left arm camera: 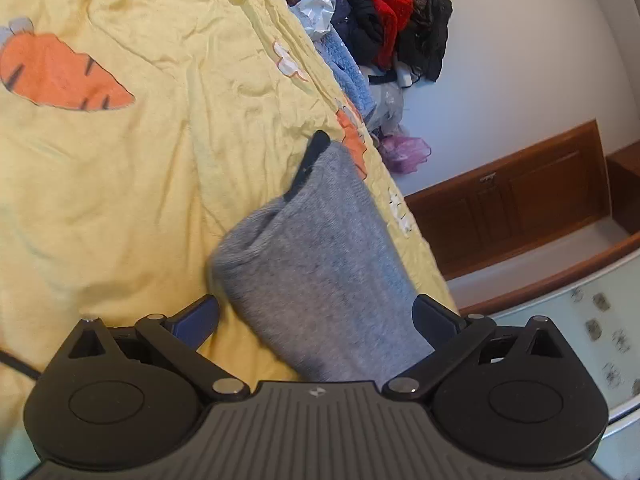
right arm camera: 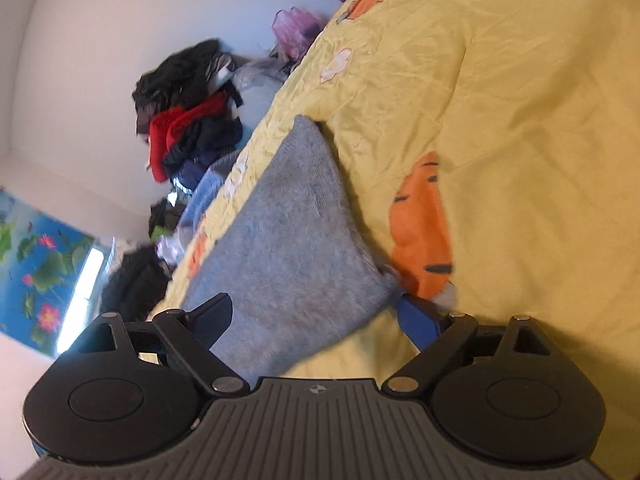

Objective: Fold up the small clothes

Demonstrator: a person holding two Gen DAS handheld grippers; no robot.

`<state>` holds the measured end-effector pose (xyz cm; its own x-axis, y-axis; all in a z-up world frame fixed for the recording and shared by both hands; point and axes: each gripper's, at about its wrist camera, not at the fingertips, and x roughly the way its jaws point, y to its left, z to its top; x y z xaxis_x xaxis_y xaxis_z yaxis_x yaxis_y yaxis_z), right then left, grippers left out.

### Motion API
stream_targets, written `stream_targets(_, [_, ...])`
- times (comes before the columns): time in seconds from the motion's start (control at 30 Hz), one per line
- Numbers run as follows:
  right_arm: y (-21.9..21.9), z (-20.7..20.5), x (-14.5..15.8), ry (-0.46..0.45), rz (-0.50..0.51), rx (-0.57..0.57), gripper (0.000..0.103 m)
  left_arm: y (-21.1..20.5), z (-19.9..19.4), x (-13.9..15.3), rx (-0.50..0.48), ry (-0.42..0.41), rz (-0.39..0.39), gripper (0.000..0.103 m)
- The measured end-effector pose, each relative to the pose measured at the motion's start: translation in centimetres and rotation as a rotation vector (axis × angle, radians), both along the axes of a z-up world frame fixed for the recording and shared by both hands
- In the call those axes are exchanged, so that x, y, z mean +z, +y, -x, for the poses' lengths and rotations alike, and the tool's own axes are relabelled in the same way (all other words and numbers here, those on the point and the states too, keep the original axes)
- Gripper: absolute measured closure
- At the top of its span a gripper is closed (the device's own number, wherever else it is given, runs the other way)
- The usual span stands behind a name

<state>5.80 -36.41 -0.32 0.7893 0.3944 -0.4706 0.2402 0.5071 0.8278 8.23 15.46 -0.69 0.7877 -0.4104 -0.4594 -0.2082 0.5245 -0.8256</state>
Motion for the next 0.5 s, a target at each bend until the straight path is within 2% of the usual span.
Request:
stream_targets(0.13, [0.8, -2.3, -0.7, -0.005, -0.124, -0.010, 0.016, -0.2, -0.8, -0.6, 0.029, -0.023, 0.116, 0.000])
stream_targets(0.27, [2.4, -3.4, -0.4, -0.020, -0.068, 0.002, 0.017, -0.3, -0.9, -0.7, 0.039, -0.029, 0.125, 0.003])
stream_targets(0.33, [2.5, -3.6, -0.4, -0.030, -0.054, 0.004, 0.020, -0.2, -0.9, -0.9, 0.050, -0.022, 0.126, 0.012])
stream_targets(0.37, [2.6, -3.8, -0.5, -0.028, -0.050, 0.006, 0.023, -0.2, -1.1, -1.1, 0.054, -0.017, 0.131, 0.022])
stream_targets(0.4, [2.5, -4.0, -0.7, -0.020, -0.050, 0.007, 0.029, -0.2, -1.2, -1.3, 0.061, -0.006, 0.129, 0.035])
stream_targets(0.43, [2.3, -4.2, -1.0, -0.011, -0.053, 0.001, 0.038, -0.1, -1.3, -1.6, 0.070, 0.019, 0.114, 0.040])
stream_targets(0.47, [2.1, -4.3, -1.4, -0.008, -0.062, -0.006, 0.043, -0.2, -1.5, -1.8, 0.077, 0.032, 0.095, 0.051])
stream_targets(0.5, [2.0, -4.3, -1.8, -0.003, -0.072, -0.008, 0.053, -0.2, -1.6, -1.9, 0.076, 0.035, 0.071, 0.056])
